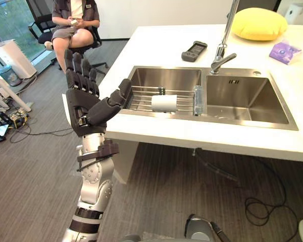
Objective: Walk over to the sink, pick up the cup, carry it to the dishwasher, place the cup inside the dishwasher, then close the dishwasher door
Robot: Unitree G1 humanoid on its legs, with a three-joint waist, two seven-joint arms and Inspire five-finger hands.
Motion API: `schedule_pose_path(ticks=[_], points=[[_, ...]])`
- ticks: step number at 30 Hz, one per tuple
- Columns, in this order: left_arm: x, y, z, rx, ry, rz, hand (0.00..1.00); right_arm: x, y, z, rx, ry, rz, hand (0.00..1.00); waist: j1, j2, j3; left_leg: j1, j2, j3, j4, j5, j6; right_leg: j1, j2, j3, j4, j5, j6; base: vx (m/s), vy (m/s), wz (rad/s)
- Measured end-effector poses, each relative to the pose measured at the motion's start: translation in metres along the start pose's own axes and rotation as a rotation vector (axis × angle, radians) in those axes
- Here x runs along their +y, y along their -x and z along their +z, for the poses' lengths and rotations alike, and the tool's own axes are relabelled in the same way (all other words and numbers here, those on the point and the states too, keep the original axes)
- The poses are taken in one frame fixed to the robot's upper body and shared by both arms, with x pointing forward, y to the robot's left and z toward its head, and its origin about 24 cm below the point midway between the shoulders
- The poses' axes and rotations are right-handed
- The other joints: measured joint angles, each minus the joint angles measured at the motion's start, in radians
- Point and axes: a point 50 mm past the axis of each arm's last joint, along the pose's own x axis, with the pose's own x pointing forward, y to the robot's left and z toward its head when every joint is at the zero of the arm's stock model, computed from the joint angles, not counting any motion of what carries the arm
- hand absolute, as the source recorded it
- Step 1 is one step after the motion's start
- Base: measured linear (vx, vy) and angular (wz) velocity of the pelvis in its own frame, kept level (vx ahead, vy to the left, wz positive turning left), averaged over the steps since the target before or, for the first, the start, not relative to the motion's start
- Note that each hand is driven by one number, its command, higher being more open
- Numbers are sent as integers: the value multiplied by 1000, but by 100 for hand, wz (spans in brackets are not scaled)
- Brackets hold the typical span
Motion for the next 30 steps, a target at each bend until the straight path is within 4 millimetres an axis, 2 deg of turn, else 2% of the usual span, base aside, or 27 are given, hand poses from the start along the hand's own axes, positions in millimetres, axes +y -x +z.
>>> schedule_pose_path(ticks=[3,5,6,8,9,10,12,13,14,15,16,17,18,19,22,23,25,26,30], points=[[-10,1,-11,84,-5,-43,100,9,-3,3,0,21,29,100,-2,3,-2,4,25,0,-1,-2,-3,5,27,-17,3,-30,-11,176,-192,1],[-13,5,-20,153,-14,-52,100,10,-3,3,11,29,32,100,-2,13,-8,-6,40,11,18,-13,-19,6,37,-25,2,-60,-11,106,-84,10],[-13,9,-24,184,-18,-52,100,10,-3,2,23,28,34,100,-3,14,-6,-32,43,32,81,-14,-22,20,36,-32,-14,-61,-10,113,-19,24],[-11,13,-29,233,-29,-41,100,4,-2,-2,39,11,15,100,-9,21,1,-102,64,86,249,6,-50,95,43,-54,-95,-41,-10,106,11,36],[-9,15,-30,248,-35,-39,100,-1,-1,-2,47,8,1,100,-5,11,12,-154,65,108,366,46,-44,160,38,-62,-160,-24,-9,123,31,31],[-8,17,-30,252,-37,-47,100,-4,1,-2,56,15,-7,100,6,0,18,-158,46,128,326,-14,-35,206,25,-59,-211,-15,-10,103,16,33],[-10,16,-26,240,-39,-86,100,-10,2,2,64,33,-22,100,3,3,21,-217,5,134,202,-19,-30,248,4,-60,-264,-11,-14,99,35,46],[-10,16,-25,234,-39,-98,100,-11,2,3,72,44,-24,100,4,3,22,-238,-1,137,160,-8,-38,256,-2,-60,-275,-11,-14,150,103,38],[-10,16,-20,222,-43,-115,100,-12,2,3,87,48,-29,100,13,4,24,-272,1,157,68,48,-43,267,-13,-60,-286,-11,-3,193,171,2],[-9,15,-19,219,-33,-125,100,-13,3,4,86,46,-29,100,26,11,27,-277,12,197,-17,136,-46,280,-23,-55,-276,-9,43,195,186,-15],[-10,16,-19,222,-14,-128,100,-15,3,6,80,47,-31,100,34,32,26,-273,30,208,-38,195,-42,285,-16,-46,-261,-17,74,250,250,-42],[-10,16,-19,225,14,-130,100,-17,5,17,50,57,-33,100,36,92,28,-268,85,221,-20,314,28,294,20,-25,-219,-44,107,296,315,-56],[-5,15,-18,234,8,-136,100,-7,2,15,46,50,-7,100,31,61,44,-262,58,250,43,262,21,289,-26,3,-184,-60,126,286,306,-61],[-3,13,-16,228,10,-149,100,0,0,12,34,36,1,100,30,41,45,-262,32,275,55,219,32,274,-61,23,-164,-76,150,206,230,-46],[-2,12,-15,246,19,-159,100,-1,0,11,31,21,-14,100,26,19,33,-242,-15,316,34,182,53,260,-110,62,-169,-88,164,221,168,-34],[-1,11,-12,249,13,-172,100,-2,0,5,53,19,-20,100,19,10,23,-217,-43,318,-19,187,48,261,-127,69,-186,-86,159,219,71,-29],[-2,12,-9,248,6,-190,100,-4,0,1,62,-4,-44,100,1,9,-6,-168,-76,306,-131,243,44,279,-133,58,-241,-70,157,243,14,-9],[-6,12,-9,252,10,-209,100,-7,1,-1,69,-9,-55,100,-15,9,-22,-150,-84,296,-185,277,50,292,-130,37,-269,-52,174,252,-69,23],[-29,20,-20,334,50,-337,100,-12,2,-7,74,-79,-76,100,-46,26,-47,-112,-51,261,-243,298,46,317,-83,-22,-256,-42,174,184,-118,17]])
